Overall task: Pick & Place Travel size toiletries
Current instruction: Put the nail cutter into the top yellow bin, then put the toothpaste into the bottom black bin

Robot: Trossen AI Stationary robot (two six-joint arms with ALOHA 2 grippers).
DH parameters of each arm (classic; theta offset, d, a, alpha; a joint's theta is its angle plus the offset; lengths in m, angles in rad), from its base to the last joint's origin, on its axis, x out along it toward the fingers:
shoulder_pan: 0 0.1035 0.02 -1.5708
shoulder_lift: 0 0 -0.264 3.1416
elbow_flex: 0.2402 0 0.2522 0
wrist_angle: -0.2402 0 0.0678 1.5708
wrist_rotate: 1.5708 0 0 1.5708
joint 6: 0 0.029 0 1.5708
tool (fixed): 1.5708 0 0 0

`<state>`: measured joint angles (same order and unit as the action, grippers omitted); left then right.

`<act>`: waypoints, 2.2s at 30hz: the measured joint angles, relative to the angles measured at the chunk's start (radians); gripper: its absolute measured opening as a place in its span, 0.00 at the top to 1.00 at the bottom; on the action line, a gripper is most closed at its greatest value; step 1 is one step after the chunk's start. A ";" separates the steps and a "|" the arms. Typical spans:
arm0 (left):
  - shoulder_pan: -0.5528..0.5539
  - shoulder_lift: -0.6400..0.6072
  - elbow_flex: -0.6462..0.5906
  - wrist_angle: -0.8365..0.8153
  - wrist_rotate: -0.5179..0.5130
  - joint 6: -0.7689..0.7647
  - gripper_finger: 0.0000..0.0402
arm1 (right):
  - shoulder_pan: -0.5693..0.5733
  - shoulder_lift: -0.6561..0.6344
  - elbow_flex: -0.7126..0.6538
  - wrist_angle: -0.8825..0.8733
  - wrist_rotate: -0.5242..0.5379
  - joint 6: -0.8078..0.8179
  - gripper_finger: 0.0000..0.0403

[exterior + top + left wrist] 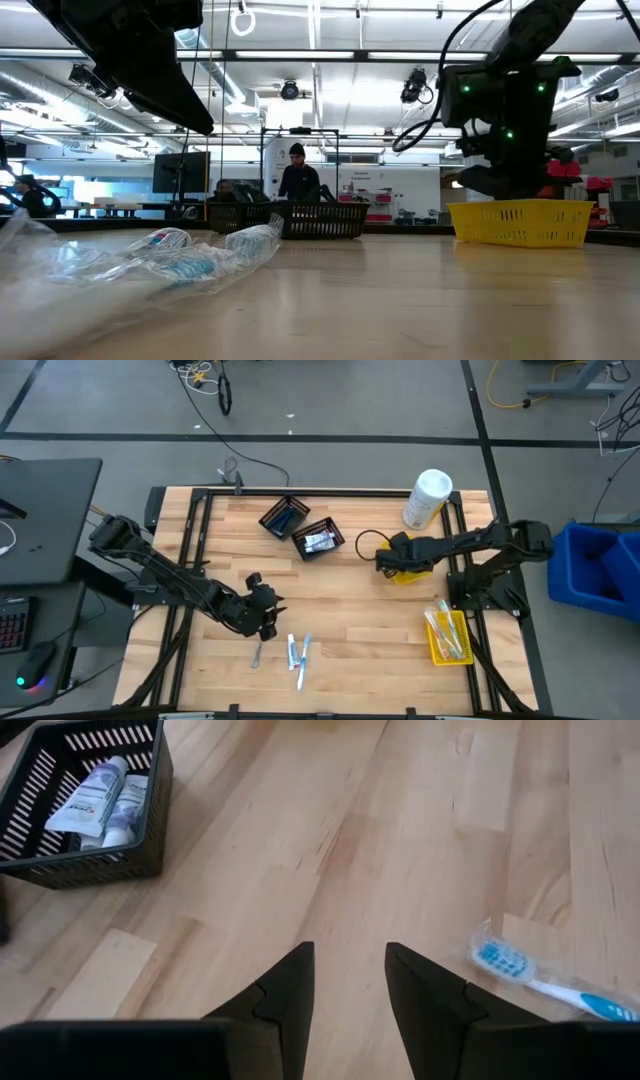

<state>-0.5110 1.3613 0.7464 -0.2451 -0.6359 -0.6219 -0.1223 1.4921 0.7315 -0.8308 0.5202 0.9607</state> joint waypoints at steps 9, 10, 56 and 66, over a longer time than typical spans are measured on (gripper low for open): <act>0.000 0.000 0.000 0.000 0.001 -0.028 0.66 | -0.029 0.000 0.000 0.008 -0.050 -0.071 0.63; 0.000 0.000 0.000 0.000 0.001 -0.028 0.66 | -0.029 0.000 0.000 0.008 -0.051 -0.071 0.60; 0.000 0.000 0.000 0.019 -0.049 -0.064 0.66 | 0.287 -0.219 0.114 0.914 -0.322 -0.794 0.65; 0.000 0.000 0.000 0.019 -0.051 -0.047 0.66 | 0.280 -0.219 0.115 0.992 -0.244 -0.794 0.64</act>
<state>-0.5110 1.3613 0.7464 -0.2264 -0.6870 -0.6693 0.1581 1.2736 0.8467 0.1608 0.2759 0.1672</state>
